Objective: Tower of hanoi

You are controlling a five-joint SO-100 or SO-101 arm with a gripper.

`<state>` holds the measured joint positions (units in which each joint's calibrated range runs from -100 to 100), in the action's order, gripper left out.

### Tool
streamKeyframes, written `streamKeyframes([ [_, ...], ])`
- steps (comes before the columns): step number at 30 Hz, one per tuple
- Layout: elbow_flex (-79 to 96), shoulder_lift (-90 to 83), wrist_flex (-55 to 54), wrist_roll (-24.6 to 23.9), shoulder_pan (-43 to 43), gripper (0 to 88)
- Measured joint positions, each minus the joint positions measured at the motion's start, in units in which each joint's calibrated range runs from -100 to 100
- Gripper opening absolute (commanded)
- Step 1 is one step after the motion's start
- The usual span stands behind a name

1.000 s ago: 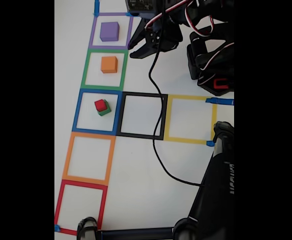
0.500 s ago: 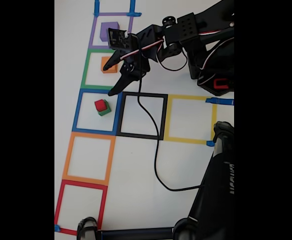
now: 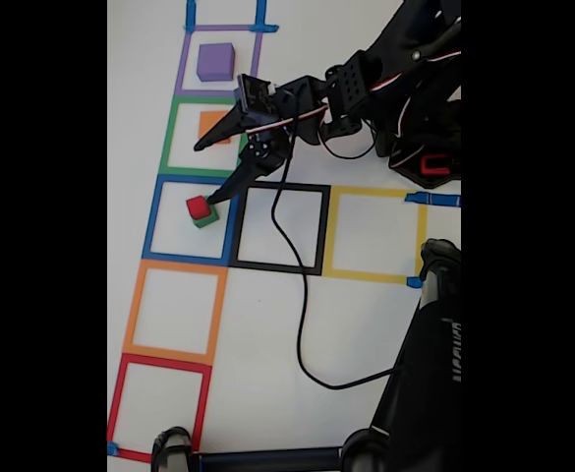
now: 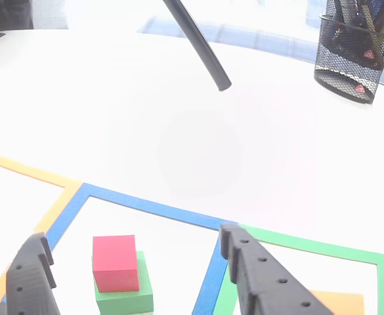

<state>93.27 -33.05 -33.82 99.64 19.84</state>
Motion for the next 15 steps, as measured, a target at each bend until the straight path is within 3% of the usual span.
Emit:
streamKeyframes([
  [7,-1.15,16.21,-12.58,0.00,0.00,30.8],
  [15,-8.85,28.37,-17.01,0.00,0.00,30.9],
])
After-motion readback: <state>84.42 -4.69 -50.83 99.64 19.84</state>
